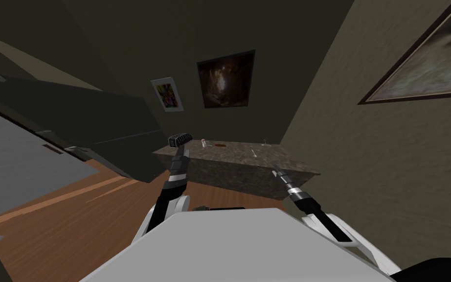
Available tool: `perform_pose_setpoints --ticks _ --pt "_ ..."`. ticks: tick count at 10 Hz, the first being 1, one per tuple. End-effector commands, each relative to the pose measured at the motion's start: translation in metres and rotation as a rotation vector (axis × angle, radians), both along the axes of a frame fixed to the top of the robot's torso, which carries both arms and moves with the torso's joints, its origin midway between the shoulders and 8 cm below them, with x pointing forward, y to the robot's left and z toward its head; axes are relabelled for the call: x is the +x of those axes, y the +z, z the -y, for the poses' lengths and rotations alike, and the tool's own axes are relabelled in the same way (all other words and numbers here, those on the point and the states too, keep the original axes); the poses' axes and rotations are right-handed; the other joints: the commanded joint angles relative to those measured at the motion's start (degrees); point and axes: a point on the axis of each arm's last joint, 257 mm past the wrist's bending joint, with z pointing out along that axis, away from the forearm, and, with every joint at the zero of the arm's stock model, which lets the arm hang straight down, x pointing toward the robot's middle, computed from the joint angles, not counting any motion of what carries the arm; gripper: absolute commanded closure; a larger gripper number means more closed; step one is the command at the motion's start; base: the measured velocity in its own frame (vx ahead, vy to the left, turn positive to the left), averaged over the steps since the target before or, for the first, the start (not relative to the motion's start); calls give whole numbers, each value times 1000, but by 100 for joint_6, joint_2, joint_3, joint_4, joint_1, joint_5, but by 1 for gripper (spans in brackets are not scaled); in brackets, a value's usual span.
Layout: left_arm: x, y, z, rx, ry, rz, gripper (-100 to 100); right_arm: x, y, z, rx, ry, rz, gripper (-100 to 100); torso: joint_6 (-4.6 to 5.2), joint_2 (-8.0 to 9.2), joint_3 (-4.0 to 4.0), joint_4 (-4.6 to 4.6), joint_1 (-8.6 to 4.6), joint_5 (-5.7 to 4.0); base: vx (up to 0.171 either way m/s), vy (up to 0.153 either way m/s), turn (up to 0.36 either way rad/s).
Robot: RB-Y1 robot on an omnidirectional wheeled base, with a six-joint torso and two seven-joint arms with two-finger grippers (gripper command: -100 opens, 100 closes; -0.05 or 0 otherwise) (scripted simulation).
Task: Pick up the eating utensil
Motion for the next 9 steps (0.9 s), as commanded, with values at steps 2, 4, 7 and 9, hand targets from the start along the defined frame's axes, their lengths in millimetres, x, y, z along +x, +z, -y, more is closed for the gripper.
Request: perform_pose_setpoints --ticks 2,4,7,9 --pt "0 0 0 0 0 0 0 0 -20 22 -71 -6 -82 -100 2 -8 -4 -1 -7 -1 -34 83 112" --pt "0 0 0 0 0 0 0 -3 -32 38 -120 -8 -134 -100 3 -20 -11 -4 -27 -5 -18 39 128" --pt "0 0 0 0 0 0 0 -14 -56 68 -198 -24 -233 -100 0 -26 -15 -6 -28 -6 -3 53 191" --pt "0 0 0 0 0 0 0 -19 -65 86 -257 -24 -288 -100 4 -29 -17 -6 -21 -4 8 67 124"
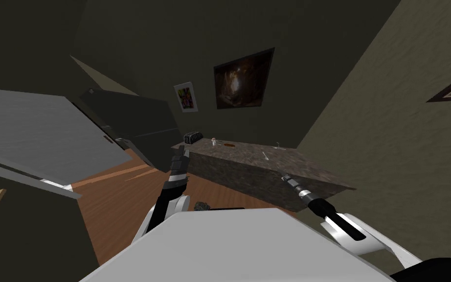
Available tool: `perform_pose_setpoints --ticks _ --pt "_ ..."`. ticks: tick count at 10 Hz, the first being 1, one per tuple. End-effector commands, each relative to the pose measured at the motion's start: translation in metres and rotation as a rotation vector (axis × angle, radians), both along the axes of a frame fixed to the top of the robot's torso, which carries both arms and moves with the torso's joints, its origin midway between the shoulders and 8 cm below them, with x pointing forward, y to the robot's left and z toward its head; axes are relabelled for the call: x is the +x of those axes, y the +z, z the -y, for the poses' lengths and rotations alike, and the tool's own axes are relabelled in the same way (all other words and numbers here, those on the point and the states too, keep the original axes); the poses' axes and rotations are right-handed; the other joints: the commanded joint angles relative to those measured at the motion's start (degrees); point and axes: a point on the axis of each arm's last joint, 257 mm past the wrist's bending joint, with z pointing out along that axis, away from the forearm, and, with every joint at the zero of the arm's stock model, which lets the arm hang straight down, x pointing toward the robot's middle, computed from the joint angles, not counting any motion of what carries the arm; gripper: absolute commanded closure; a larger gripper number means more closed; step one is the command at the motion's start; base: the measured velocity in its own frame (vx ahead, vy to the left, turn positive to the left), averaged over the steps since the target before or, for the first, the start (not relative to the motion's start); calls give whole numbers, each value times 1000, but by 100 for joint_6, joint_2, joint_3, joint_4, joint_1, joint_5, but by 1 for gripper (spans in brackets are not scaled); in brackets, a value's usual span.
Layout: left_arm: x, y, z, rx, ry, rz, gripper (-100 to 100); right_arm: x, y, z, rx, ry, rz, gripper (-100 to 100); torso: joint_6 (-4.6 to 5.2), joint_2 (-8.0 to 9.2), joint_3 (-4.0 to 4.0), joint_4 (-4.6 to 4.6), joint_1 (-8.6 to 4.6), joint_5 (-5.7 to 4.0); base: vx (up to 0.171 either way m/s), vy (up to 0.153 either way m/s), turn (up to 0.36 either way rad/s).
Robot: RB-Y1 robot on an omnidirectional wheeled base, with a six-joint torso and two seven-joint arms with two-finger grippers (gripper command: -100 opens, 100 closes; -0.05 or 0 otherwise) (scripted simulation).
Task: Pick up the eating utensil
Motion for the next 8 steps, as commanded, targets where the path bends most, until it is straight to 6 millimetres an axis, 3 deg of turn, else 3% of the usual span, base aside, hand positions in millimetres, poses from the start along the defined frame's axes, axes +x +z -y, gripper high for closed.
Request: perform_pose_setpoints --ticks 1,3,4,6,7,8 --pt "0 0 0 0 0 0 0 -4 -3 11 -31 0 -28 -100 0 0 0 0 0 0 17 54 91" --pt "0 0 0 0 0 0 0 -19 -24 43 -116 -17 -129 -100 0 -3 -2 -1 -7 -1 31 44 202" --pt "0 0 0 0 0 0 0 -18 -21 45 -129 -9 -131 -100 0 -9 -5 -2 -9 -2 30 34 135" --pt "0 0 0 0 0 0 0 -35 -37 78 -221 -21 -231 -100 1 -7 -4 -2 -11 -2 46 42 216" --pt "0 0 0 0 0 0 0 -34 -35 79 -229 -17 -232 -100 0 -15 -9 -3 -7 -2 58 40 98" --pt "0 0 0 0 0 0 0 -42 -41 96 -278 -21 -282 -100 4 -15 -9 -4 -8 -1 68 20 114"
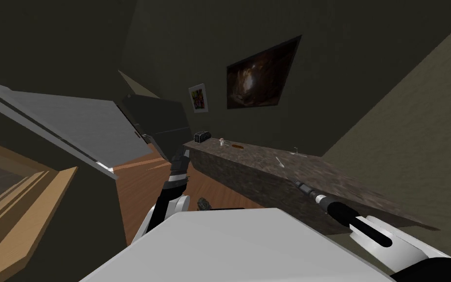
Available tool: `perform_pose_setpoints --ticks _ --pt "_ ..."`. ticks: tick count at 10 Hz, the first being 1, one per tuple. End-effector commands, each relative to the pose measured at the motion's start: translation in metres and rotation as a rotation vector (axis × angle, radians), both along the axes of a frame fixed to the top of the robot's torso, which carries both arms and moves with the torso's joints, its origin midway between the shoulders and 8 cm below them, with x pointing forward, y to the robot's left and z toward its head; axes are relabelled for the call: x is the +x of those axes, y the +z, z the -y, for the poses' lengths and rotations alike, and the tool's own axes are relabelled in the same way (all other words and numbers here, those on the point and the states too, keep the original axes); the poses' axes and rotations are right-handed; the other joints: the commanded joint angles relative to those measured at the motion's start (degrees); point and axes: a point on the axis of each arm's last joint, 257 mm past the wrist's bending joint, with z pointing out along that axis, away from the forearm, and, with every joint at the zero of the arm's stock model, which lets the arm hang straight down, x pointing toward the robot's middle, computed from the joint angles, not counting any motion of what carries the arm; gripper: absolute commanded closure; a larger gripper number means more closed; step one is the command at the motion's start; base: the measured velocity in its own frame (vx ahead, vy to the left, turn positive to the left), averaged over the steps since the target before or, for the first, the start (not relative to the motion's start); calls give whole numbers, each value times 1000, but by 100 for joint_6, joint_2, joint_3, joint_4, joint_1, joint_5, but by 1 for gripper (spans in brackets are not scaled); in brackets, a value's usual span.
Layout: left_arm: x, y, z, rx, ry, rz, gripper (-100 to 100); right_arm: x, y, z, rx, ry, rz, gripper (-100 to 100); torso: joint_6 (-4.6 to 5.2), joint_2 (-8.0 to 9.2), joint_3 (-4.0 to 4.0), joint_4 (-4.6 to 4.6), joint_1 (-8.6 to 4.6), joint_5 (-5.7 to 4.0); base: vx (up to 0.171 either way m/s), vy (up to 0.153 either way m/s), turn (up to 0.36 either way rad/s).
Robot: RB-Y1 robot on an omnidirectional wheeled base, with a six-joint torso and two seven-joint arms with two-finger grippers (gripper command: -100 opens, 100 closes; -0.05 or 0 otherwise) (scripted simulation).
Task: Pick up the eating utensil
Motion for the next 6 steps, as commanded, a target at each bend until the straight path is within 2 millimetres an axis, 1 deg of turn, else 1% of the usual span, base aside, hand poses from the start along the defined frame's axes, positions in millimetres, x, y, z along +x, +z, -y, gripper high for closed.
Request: perform_pose_setpoints --ticks 1,2,4,5,6 --pt "0 0 0 0 0 0 0 -12 -10 24 -69 -7 -73 -100 0 0 0 0 0 0 94 13 255" --pt "0 0 0 0 0 0 0 -12 -9 27 -76 -6 -76 -100 -4 -10 -6 -2 -5 -2 69 9 112" --pt "0 0 0 0 0 0 0 -33 -18 57 -166 -12 -172 -100 1 1 0 0 -9 -2 69 -7 167" --pt "0 0 0 0 0 0 0 -33 -17 58 -169 -10 -173 -100 0 -3 -2 -1 -12 -4 78 -7 95" --pt "0 0 0 0 0 0 0 -43 -21 73 -213 -12 -221 -100 3 -4 -2 -1 -10 -3 86 -9 116"
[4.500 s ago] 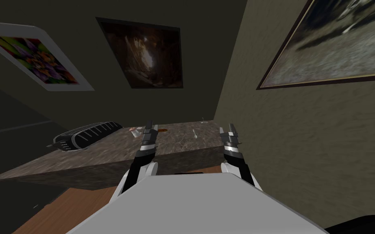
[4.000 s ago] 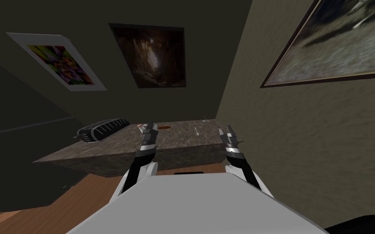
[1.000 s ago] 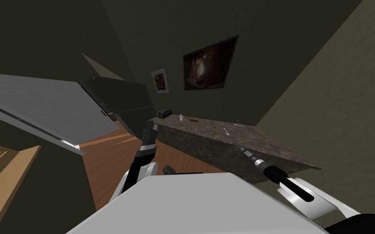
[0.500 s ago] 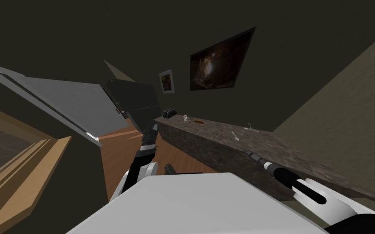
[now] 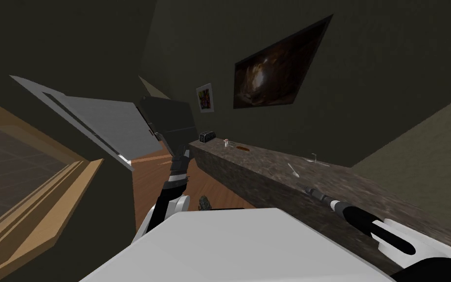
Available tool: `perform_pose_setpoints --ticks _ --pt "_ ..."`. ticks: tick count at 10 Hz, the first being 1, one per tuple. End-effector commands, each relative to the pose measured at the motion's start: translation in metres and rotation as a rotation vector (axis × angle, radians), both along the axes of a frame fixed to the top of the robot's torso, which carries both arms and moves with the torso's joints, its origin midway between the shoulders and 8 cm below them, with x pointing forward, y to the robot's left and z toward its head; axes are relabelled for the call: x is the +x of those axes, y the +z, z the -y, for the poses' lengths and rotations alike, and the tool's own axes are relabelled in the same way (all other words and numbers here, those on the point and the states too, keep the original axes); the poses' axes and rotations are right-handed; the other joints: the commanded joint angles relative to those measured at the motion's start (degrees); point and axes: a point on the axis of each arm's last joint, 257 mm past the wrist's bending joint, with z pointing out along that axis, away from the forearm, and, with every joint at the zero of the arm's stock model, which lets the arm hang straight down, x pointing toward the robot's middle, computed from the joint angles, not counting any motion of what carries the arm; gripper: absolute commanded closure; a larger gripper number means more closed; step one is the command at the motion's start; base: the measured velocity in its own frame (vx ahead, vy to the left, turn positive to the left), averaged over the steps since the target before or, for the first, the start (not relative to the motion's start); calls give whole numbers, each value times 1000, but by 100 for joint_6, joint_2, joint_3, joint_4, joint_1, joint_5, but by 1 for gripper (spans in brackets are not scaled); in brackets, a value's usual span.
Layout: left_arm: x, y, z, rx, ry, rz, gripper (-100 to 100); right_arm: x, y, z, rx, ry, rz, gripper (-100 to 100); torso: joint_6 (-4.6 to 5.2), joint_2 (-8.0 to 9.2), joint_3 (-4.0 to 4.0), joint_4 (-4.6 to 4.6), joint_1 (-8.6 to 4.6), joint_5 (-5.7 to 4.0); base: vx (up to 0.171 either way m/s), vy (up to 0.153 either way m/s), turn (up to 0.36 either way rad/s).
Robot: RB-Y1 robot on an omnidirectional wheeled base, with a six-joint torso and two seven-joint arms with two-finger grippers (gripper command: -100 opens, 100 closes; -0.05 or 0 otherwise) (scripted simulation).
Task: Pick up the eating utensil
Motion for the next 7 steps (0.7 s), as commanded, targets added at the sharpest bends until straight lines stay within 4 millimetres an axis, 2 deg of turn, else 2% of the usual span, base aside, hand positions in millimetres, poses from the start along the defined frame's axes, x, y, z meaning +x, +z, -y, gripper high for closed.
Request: perform_pose_setpoints --ticks 1,4,7 --pt "0 0 0 0 0 0 0 -14 -4 23 -66 -3 -71 -100 0 0 0 0 0 0 118 -11 211" --pt "0 0 0 0 0 0 0 -46 -10 58 -177 -3 -196 -100 -1 -23 -14 -6 -10 -4 138 -43 177" --pt "0 0 0 0 0 0 0 -70 -10 84 -261 2 -290 -100 2 -24 -15 -6 -16 -4 132 -66 116"
